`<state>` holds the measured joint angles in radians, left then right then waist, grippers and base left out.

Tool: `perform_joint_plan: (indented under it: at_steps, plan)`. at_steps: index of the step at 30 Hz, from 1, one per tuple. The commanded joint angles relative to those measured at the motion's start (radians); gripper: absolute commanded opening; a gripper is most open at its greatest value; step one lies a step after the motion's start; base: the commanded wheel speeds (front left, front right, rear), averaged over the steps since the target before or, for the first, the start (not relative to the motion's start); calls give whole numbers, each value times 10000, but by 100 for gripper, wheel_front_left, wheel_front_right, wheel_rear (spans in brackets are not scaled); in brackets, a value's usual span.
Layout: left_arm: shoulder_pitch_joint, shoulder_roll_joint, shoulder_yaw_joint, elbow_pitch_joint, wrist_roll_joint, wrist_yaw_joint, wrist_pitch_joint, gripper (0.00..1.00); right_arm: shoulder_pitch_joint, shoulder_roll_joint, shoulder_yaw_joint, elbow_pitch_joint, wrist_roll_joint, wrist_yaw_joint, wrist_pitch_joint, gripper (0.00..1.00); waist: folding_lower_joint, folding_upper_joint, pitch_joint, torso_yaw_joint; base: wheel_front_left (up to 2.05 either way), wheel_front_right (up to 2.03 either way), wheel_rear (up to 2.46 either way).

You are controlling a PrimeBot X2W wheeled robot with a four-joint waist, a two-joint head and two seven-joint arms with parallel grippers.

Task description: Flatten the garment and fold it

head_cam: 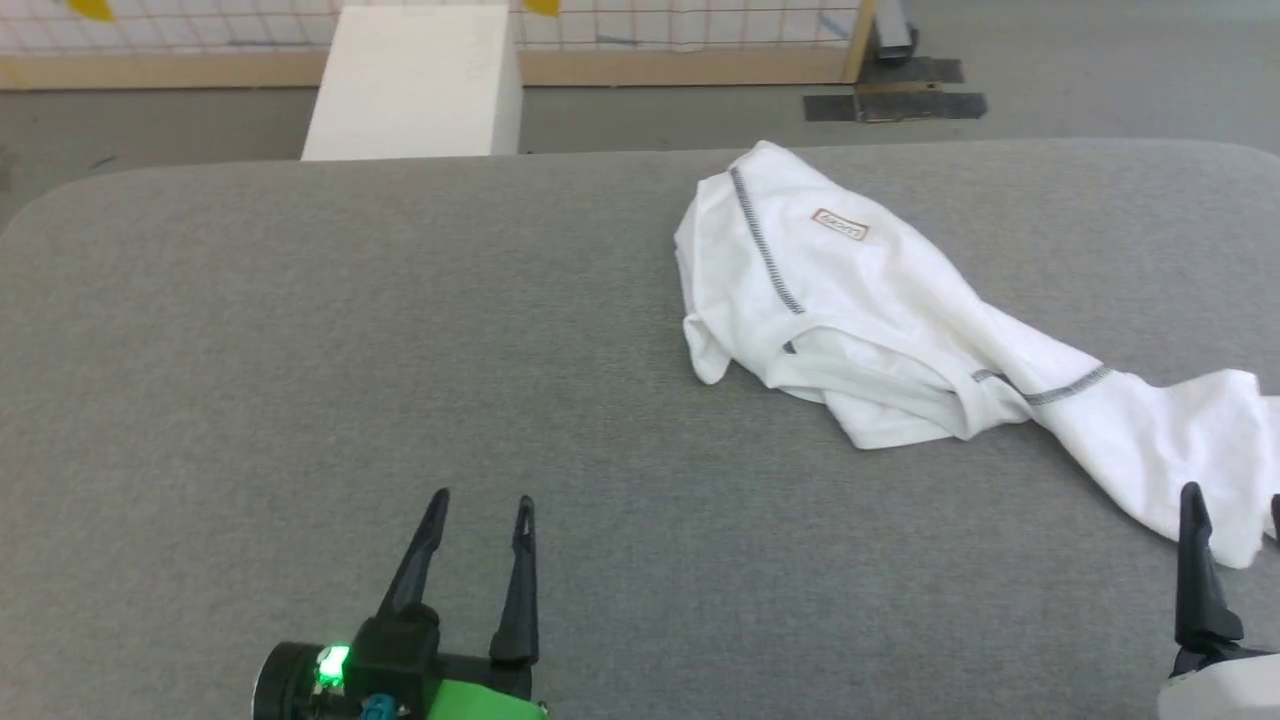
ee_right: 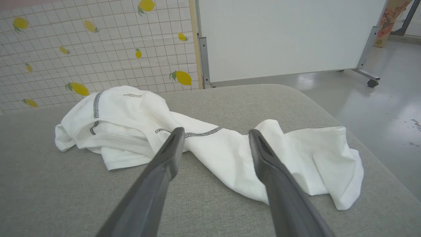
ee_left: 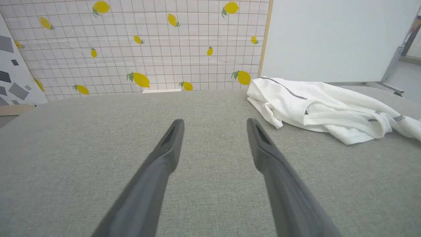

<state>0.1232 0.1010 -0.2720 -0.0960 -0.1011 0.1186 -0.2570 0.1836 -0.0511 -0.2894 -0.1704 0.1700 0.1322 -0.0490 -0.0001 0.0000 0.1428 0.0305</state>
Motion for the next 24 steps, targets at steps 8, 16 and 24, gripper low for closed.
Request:
perform_joint_plan:
  at_steps: [8,16,24]
  plan:
    - [-2710,297,-567,749,409,-889,1830,100,-763,7,-387,-296,197,-15,-181,100,1,0,984,-353,0,0,0]
    - [-5296,111,-1245,2048,653,-1666,3892,100,-1188,8,-309,-520,370,-15,-108,100,1,0,1997,-511,0,0,0]
    - [-6461,-103,-1609,3334,599,-1883,4162,100,-1440,8,-159,-554,437,-15,-109,100,1,0,2673,-713,0,0,0]
